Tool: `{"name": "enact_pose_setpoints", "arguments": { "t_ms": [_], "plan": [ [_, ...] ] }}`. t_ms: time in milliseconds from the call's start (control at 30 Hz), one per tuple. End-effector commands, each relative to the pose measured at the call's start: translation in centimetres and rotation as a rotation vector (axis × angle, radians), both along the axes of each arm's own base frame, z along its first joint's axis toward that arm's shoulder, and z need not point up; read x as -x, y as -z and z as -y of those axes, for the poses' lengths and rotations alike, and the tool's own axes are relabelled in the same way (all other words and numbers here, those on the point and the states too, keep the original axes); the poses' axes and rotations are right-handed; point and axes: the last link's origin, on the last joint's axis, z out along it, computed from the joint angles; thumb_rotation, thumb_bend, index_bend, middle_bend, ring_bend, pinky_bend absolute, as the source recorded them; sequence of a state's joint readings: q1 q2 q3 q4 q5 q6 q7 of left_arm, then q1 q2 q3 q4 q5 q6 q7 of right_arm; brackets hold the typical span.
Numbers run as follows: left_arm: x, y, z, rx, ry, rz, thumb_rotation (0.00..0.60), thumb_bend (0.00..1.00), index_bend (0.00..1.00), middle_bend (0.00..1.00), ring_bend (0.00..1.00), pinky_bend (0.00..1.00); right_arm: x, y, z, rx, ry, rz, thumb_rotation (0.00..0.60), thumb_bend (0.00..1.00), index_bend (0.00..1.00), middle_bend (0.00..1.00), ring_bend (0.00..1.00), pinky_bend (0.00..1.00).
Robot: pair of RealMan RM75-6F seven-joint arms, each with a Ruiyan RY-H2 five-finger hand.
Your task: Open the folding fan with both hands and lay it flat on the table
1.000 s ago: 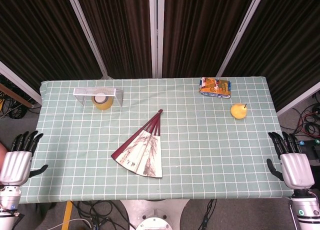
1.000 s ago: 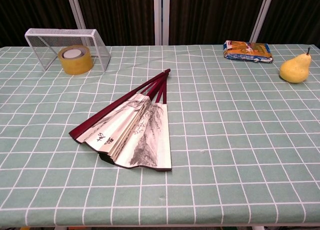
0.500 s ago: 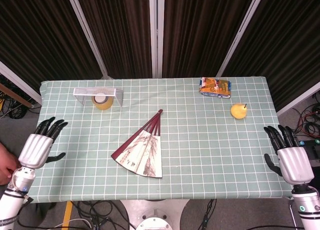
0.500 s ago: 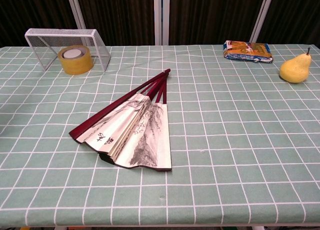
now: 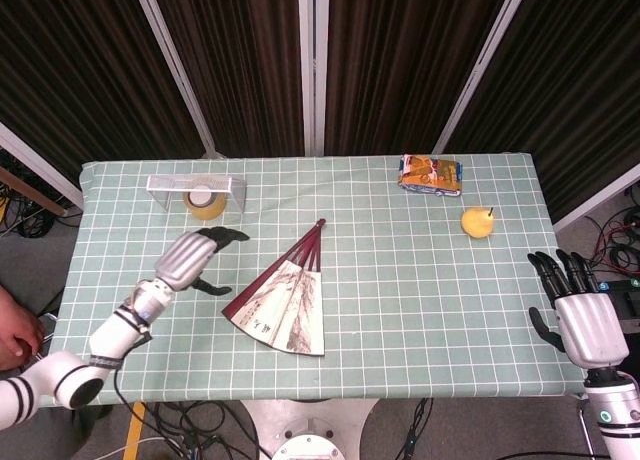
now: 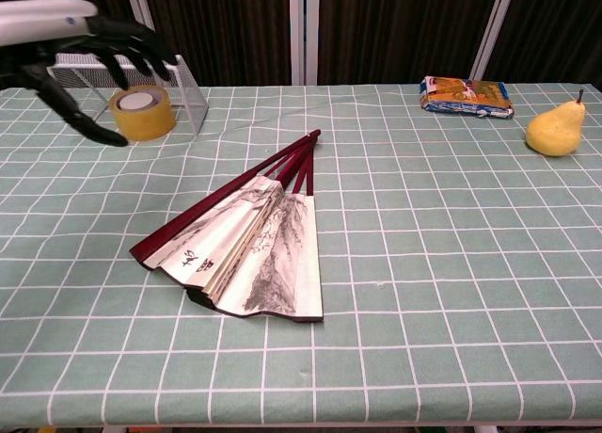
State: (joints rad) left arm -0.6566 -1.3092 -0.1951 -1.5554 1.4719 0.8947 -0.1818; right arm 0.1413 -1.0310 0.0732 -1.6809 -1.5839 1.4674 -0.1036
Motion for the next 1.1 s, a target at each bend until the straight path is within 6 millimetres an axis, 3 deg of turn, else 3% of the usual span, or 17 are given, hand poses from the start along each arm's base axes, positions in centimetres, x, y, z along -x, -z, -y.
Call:
{"name": "enact_pose_setpoints", "arguments": {
  "t_ms": [33,167,400,533,833,1100],
  "plan": [
    [-4.1,4.2,0.1,0.06,0.092,-0.026,0.6,0.09,0.21,0.25,0.22,0.29,0.1,-0.1,0.0,0.002,0.003,-0.004,0.6,0.31,0.06,0.1,0.0,0.0],
    [-6.6,8.0,0.8,0.1,0.163,-0.075,0.6,0.09,0.2,0.23,0.17,0.27,0.4,-0.1,0.0,0.001,0.018,-0.001,0.6,0.31,0.06,0.1,0.0,0.0],
    [-8.3,12.0,1.2,0.128,0.194,-0.163,0.6,0.08,0.13,0.13,0.05,0.17,0.8,-0.2,0.0,-0.002,0.035,0.001,0.6,0.32,0.06,0.1,0.0,0.0],
    [-8.5,13.2,1.0,0.066,0.211,-0.222,0.6,0.06,0.11,0.07,0.0,0.12,1.1,-0.2,-0.1,-0.006,0.046,0.008,0.6,0.32,0.06,0.1,0.0,0.0],
    [-7.6,15.6,1.6,0.026,0.203,-0.354,0.6,0.06,0.1,0.06,0.0,0.12,1.2,0.1,-0.3,-0.021,0.059,0.039,0.6,0.32,0.06,0.1,0.0,0.0],
    [-5.4,14.7,0.7,-0.055,0.173,-0.461,0.6,0.06,0.1,0.05,0.0,0.12,1.3,0.0,-0.5,-0.014,0.062,0.052,0.6,0.32,0.06,0.1,0.0,0.0]
  ]
}}
